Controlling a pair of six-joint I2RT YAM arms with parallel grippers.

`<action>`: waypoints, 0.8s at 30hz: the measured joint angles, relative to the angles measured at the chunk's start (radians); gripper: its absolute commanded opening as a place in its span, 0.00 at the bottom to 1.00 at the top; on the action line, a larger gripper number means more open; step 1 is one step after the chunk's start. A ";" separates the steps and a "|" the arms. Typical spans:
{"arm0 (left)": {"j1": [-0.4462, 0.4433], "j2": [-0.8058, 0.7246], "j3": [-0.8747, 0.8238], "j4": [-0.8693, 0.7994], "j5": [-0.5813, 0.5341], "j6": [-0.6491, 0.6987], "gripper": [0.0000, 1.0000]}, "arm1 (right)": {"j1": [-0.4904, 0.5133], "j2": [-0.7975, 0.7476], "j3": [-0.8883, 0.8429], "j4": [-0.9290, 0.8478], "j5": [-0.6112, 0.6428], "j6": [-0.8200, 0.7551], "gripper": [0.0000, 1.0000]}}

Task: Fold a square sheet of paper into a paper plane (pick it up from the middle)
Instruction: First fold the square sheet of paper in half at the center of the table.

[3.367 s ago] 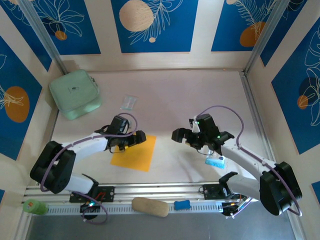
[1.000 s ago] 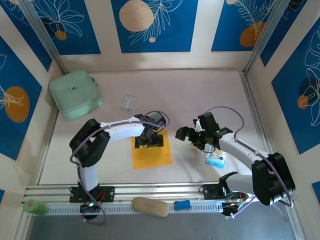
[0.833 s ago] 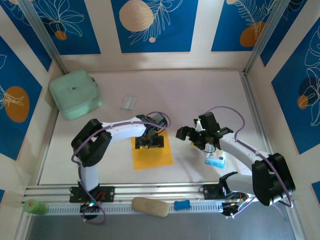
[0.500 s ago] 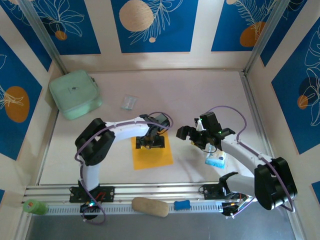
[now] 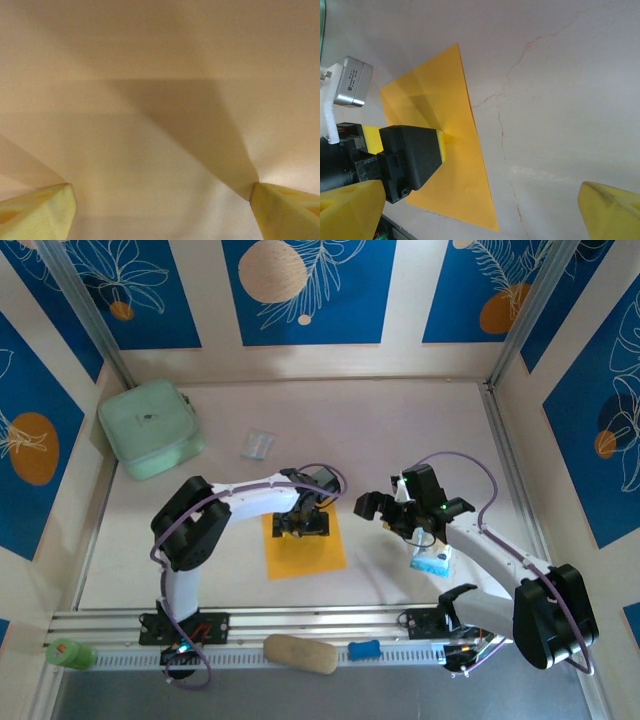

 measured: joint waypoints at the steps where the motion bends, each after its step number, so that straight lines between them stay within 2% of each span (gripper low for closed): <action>1: 0.000 0.000 0.000 0.000 0.000 0.000 0.89 | 0.000 0.000 0.000 -0.002 0.000 0.000 0.99; 11: 0.000 -0.019 -0.027 0.034 0.002 0.016 0.85 | -0.002 0.000 0.000 -0.016 0.000 0.003 0.99; 16: 0.000 -0.048 -0.069 0.073 -0.001 0.035 0.76 | -0.002 0.000 0.000 -0.019 0.000 0.003 0.99; 24: 0.000 -0.110 -0.150 0.186 0.016 0.091 0.38 | -0.003 -0.019 0.000 -0.030 0.012 0.004 0.99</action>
